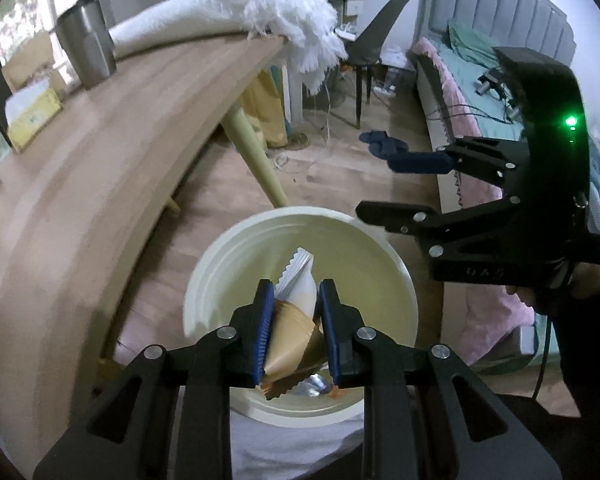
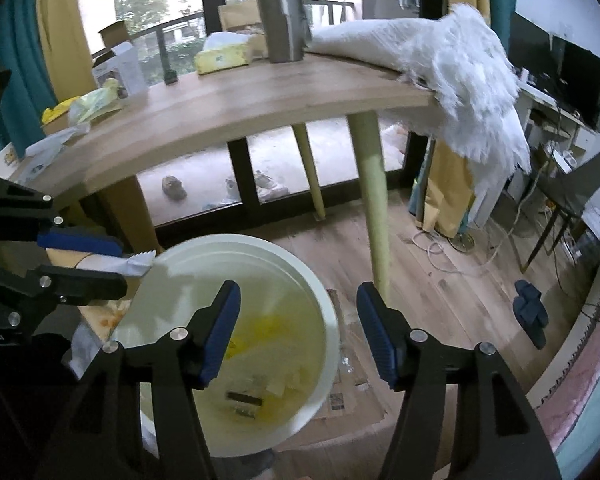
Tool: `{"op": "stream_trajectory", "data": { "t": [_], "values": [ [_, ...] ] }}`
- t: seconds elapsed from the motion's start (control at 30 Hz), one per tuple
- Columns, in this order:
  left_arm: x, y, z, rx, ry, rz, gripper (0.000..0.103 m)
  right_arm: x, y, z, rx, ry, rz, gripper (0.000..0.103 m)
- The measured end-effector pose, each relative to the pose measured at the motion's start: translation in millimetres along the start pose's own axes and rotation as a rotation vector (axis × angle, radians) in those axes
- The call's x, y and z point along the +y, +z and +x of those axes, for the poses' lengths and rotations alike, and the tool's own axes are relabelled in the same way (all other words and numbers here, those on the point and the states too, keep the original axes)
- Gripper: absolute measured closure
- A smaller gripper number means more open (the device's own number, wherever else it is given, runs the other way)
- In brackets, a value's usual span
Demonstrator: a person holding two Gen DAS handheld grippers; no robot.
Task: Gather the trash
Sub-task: 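Carry both items over the bucket and open the right then left gripper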
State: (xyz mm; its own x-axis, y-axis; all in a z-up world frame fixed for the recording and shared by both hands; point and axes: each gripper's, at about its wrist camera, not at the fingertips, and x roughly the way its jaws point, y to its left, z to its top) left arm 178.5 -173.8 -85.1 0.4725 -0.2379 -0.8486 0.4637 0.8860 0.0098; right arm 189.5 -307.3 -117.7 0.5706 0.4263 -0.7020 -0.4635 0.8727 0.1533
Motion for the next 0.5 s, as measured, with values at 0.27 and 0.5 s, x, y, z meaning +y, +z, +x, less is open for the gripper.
{"op": "stream_trajectory", "data": {
  "t": [0.27, 0.5],
  "values": [
    [-1, 4, 8, 0.014, -0.028, -0.032, 0.055, -16, -3, 0, 0.016, -0.03, 0.038, 0.042],
    [5, 0, -4, -0.016, -0.038, -0.053, 0.054, -11, 2, -2, 0.016, -0.04, 0.019, 0.042]
  ]
}}
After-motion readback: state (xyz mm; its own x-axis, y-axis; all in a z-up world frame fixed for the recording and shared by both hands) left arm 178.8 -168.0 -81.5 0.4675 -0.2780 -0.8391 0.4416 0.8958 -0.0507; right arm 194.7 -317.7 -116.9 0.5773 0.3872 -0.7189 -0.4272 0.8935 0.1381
